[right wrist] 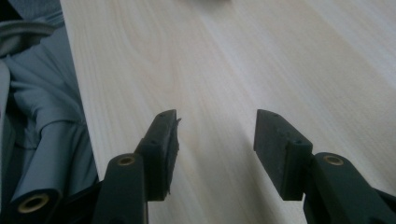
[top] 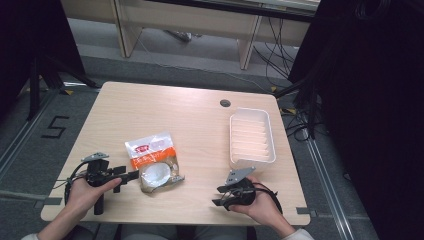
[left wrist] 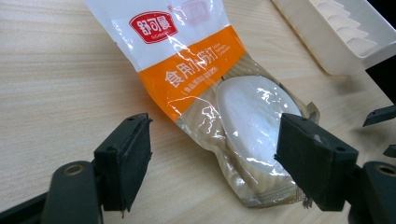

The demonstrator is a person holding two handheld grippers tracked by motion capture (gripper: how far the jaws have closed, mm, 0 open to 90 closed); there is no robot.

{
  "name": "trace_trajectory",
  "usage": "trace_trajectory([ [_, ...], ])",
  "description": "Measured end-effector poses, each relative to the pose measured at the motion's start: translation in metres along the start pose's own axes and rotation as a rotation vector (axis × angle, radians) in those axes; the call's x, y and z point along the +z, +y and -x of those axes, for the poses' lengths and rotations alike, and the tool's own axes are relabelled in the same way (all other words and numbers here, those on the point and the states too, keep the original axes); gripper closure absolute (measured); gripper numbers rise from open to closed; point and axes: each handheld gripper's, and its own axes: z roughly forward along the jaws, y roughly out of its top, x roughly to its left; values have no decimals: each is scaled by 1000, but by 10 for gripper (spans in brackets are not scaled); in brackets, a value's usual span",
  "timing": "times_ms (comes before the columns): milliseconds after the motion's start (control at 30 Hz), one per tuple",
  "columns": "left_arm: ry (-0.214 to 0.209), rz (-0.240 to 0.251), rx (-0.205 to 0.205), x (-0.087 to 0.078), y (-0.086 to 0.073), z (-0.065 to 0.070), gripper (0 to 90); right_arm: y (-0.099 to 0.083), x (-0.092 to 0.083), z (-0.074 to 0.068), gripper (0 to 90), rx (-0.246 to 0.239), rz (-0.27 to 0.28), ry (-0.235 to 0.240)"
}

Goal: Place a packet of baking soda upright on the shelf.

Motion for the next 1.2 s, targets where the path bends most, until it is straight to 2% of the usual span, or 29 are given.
trace_trajectory([
  [167, 13, -5, -20, 4, 3, -5, 251, 0, -3, -1, 505, 26, 16, -20],
  [267, 22, 6, -29, 6, 5, -8, 266, -1, -3, -1, 524, 15, 7, -28],
  [300, 13, -3, -34, 8, 7, -11, 277, -1, -2, 0, 539, 0, -5, -19],
  [333, 8, -2, -48, 9, 9, -13, 277, -1, -2, 0, 539, 0, -5, -19],
  [433, 11, 7, -54, 14, 15, -21, 296, 0, -1, -1, 564, -6, -5, 6],
  [467, 13, 12, -71, 17, 17, -23, 302, 0, -1, -2, 566, -7, -3, 8],
  [533, 10, 7, -80, 21, 20, -27, 313, 0, -1, -1, 566, -5, 0, 13],
  [567, 13, -7, -69, 21, 21, -30, 313, 0, -1, -1, 566, -5, 0, 13],
  [633, 12, 1, -83, 26, 23, -32, 325, -1, -1, -2, 563, 4, -4, 13],
  [667, 14, -11, -76, 27, 23, -35, 336, 0, -1, -1, 563, -7, -3, 9],
  [700, 12, -5, -98, 32, 25, -37, 355, 0, -1, -1, 563, -14, -9, 11],
  [733, 12, -5, -98, 32, 25, -37, 371, 0, -1, -1, 563, -14, -9, 11],
  [800, 2, -18, -91, 35, 27, -42, 400, 0, 0, -2, 561, -6, -7, 21],
  [867, -8, -9, -112, 38, 30, -45, 421, 0, 0, -1, 559, -22, -3, 7],
  [900, -20, -2, -122, 40, 31, -46, 432, 0, 0, -2, 554, -6, -7, 15],
  [967, -27, 1, -134, 41, 32, -49, 444, 0, 0, -1, 553, -9, -13, 6],
  [1000, -26, 9, -153, 43, 33, -50, 467, -1, 1, -2, 552, -4, -21, 13],
  [1067, -36, 3, -149, 44, 33, -51, 480, -1, 1, -1, 552, -8, -26, 13],
  [1133, -56, -14, -139, 46, 33, -50, 517, -1, 2, -1, 553, -10, -23, 13],
  [1167, -60, -16, -131, 47, 32, -49, 572, -1, 3, -1, 553, -12, -24, 16],
  [1200, -70, -22, -123, 49, 32, -49, 572, -1, 3, -1, 553, -12, -24, 16],
])
